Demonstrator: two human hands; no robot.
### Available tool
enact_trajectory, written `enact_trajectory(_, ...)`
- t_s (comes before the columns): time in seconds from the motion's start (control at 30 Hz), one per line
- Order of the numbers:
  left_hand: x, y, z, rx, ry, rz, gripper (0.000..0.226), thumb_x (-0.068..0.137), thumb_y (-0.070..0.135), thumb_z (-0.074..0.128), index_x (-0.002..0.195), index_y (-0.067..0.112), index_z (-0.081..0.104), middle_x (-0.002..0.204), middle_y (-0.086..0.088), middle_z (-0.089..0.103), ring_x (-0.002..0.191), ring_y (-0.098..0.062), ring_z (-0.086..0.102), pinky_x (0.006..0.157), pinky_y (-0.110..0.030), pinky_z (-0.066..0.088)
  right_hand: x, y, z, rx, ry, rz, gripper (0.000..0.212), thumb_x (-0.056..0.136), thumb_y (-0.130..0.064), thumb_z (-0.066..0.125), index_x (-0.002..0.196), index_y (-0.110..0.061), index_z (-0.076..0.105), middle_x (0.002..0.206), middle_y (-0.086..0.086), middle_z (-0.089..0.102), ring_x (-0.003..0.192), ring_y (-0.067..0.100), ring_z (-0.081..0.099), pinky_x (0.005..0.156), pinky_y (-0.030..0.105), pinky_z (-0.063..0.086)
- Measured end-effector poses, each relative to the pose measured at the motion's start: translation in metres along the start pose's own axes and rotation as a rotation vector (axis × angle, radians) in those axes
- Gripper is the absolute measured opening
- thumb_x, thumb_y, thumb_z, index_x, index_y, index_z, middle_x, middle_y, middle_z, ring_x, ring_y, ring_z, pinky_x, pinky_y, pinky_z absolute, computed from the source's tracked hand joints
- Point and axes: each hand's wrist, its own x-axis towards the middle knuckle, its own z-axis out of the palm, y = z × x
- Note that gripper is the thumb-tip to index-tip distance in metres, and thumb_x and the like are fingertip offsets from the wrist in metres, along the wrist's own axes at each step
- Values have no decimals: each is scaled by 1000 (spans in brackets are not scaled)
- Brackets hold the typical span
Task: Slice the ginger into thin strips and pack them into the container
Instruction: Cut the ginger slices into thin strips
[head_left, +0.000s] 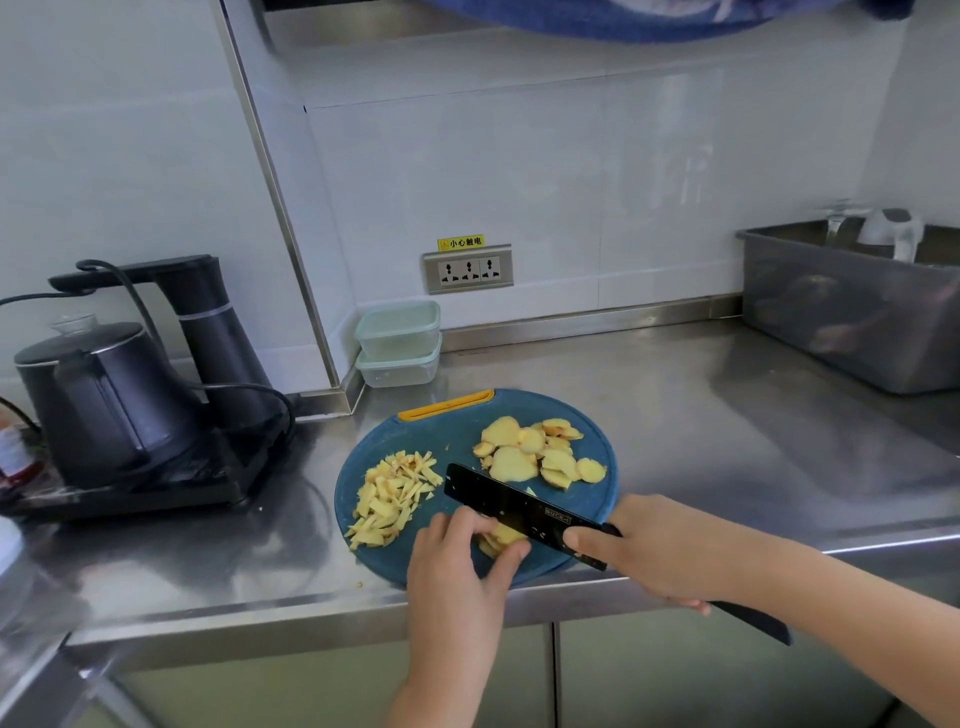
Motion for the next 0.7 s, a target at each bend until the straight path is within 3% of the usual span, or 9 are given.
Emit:
enact_trajectory(0.07, 0, -1, 0, -14, -1, -13, 29, 68, 36, 80, 79, 32, 54, 79, 20, 50, 80, -2, 48, 62, -17, 36, 3, -2, 2, -25, -16, 33, 41, 101, -51, 29, 119, -19, 48, 85, 21, 64, 57, 27, 59, 57, 33, 52)
enact_trajectory(0.17, 1, -3, -1, -35, -4, -26, 27, 66, 35, 81, 80, 28, 60, 79, 20, 53, 80, -5, 51, 63, -17, 38, 8, -3, 2, -93, 48, 82, 46, 100, -53, 28, 94, -14, 53, 80, 7, 61, 59, 15, 55, 58, 28, 48)
enact_trajectory(0.27, 3, -2, -4, -47, -14, -31, 27, 65, 36, 82, 81, 30, 61, 78, 21, 54, 81, -1, 51, 63, -16, 38, 7, -11, -6, -85, -18, 64, 35, 103, -43, 27, 106, -17, 50, 86, 18, 64, 61, 30, 66, 55, 33, 54)
enact_trajectory(0.33, 4, -1, -5, -53, -21, -40, 28, 64, 37, 83, 80, 31, 61, 76, 22, 53, 80, 0, 52, 62, -15, 38, 4, -16, -11, -61, -37, 79, 43, 101, -49, 30, 87, -15, 51, 77, 17, 63, 57, 28, 63, 47, 27, 49)
enact_trajectory(0.4, 6, 0, -5, -46, -21, -42, 29, 62, 36, 84, 79, 30, 62, 74, 23, 53, 78, 0, 52, 60, -14, 36, 7, -21, -9, -84, 8, 99, 46, 100, -49, 31, 75, -15, 46, 68, 6, 56, 67, 25, 63, 48, 20, 43)
enact_trajectory(0.47, 6, 0, -5, -42, -22, -40, 29, 60, 33, 86, 79, 27, 64, 73, 23, 52, 75, 1, 51, 58, -13, 35, 9, -24, -5, -109, 38, 129, 51, 101, -46, 32, 67, -9, 38, 67, -2, 47, 77, 21, 57, 52, 24, 40)
enact_trajectory(0.6, 7, -3, -4, -52, -20, -37, 30, 59, 31, 87, 80, 24, 66, 73, 22, 51, 73, 1, 51, 57, -12, 34, 5, -28, -11, -59, -50, 110, 34, 103, -42, 28, 73, -28, 37, 83, 14, 61, 69, 33, 66, 62, 35, 57)
enact_trajectory(0.7, 7, -4, -2, -52, -15, -23, 31, 58, 31, 88, 78, 23, 65, 72, 21, 51, 71, -2, 51, 56, -13, 34, 11, -34, -3, -90, 18, 105, 37, 103, -43, 29, 77, -23, 45, 71, 3, 48, 60, 20, 54, 51, 26, 46)
